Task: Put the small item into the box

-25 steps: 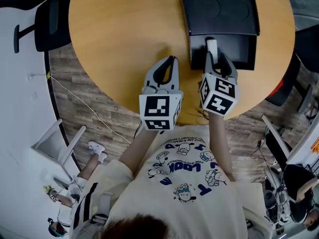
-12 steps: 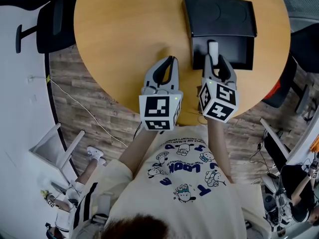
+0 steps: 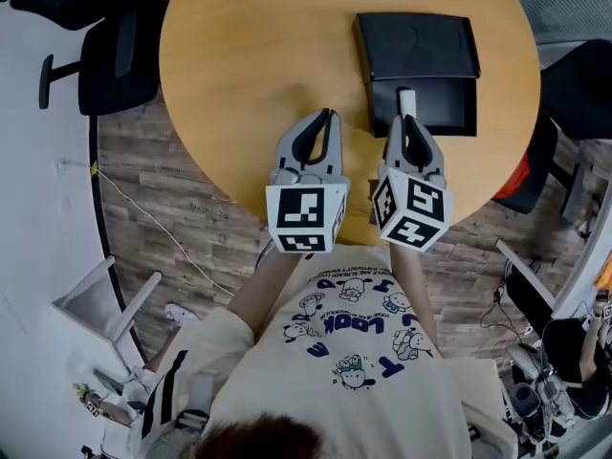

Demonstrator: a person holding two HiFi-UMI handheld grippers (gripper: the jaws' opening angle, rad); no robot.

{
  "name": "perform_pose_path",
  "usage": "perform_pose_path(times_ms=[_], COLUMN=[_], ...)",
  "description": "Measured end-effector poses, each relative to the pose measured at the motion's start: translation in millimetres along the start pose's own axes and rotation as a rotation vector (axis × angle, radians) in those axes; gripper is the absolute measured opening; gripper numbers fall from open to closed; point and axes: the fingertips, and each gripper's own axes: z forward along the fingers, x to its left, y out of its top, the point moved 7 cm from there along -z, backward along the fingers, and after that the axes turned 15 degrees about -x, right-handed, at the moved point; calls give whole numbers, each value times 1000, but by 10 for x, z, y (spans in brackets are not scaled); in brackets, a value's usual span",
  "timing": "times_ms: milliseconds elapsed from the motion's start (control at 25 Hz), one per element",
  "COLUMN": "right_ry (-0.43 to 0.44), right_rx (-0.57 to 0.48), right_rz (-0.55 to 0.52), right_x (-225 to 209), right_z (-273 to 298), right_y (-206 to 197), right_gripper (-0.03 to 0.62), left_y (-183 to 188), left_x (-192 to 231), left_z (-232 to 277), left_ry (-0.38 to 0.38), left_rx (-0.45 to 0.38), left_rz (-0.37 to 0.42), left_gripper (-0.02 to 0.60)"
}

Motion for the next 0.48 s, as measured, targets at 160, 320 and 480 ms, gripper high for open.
perform_pose_path(times_ms=[160, 320, 480], right_ry=[7, 19, 36], right_rx=[-45, -82, -115], right_rz=[3, 2, -5], right_x=[132, 242, 357], right_z=[-105, -211, -307], right_y=[135, 221, 303], right_gripper=[55, 52, 52], left_y=[168, 283, 395], left_x=[17, 17, 24], left_z=[-93, -187, -277], left_ry=[-15, -26, -34], left_rx=[-43, -78, -118], left_rz=[13, 27, 31], left_gripper=[28, 28, 28])
